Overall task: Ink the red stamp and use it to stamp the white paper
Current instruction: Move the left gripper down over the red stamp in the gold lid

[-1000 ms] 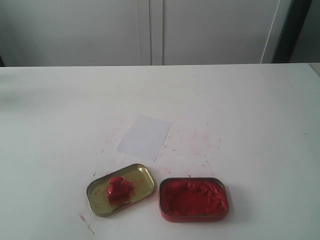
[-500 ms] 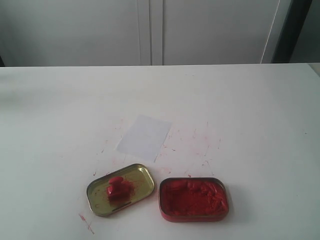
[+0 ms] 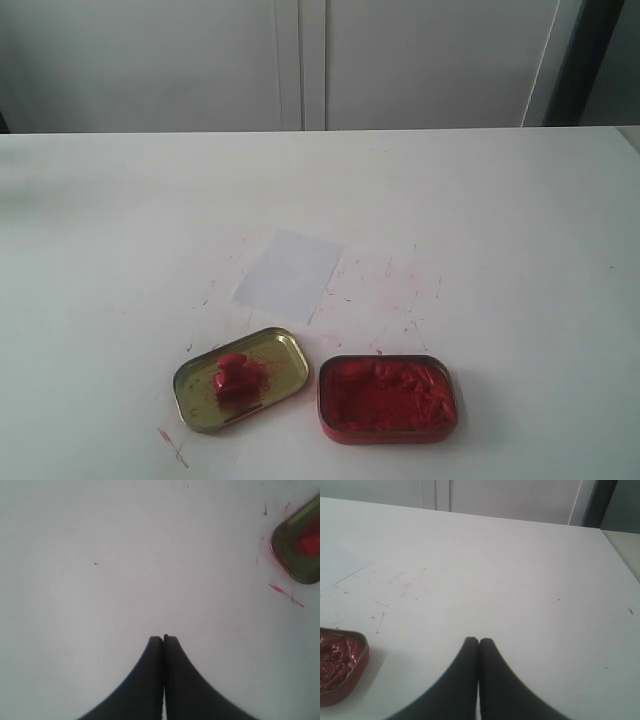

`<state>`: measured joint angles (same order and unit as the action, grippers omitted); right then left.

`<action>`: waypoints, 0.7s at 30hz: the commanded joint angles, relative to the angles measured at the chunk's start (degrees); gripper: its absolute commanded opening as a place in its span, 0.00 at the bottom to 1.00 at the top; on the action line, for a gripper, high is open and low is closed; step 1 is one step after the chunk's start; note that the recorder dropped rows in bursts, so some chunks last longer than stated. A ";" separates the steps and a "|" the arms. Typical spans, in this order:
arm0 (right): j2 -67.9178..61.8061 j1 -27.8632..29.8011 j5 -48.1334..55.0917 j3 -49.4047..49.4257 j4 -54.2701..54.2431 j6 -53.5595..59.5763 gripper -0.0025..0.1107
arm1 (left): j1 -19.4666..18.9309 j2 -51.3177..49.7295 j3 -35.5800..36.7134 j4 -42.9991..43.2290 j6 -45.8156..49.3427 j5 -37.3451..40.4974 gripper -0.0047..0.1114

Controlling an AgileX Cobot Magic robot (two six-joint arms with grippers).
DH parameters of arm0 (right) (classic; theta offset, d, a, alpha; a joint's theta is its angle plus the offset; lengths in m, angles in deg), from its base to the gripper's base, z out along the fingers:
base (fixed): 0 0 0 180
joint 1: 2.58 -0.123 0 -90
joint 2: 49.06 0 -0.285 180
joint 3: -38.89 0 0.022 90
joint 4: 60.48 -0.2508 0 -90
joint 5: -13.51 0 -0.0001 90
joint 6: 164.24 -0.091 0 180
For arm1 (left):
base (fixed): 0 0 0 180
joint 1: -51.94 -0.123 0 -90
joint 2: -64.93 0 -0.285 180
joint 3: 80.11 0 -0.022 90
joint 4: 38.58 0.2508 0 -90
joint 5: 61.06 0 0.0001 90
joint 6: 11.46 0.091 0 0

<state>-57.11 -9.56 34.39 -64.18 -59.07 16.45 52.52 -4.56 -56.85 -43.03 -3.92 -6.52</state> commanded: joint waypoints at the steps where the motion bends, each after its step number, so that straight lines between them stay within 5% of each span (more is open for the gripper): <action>1: 0.26 0.20 -0.93 0.29 0.14 -0.14 0.02 | 6.60 -5.54 -1.51 -0.16 0.43 1.53 0.04; 13: 0.26 0.20 -0.93 0.29 0.14 -0.14 0.02 | 28.13 -22.39 -12.73 0.93 2.33 -1.98 0.04; 21: 0.26 0.20 -0.93 0.29 0.14 -0.14 0.02 | 36.49 -30.03 -17.82 1.18 5.35 -3.52 0.04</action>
<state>-57.11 -9.56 34.39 -64.18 -59.07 16.45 87.50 -33.07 -73.45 -41.72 0.24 -11.13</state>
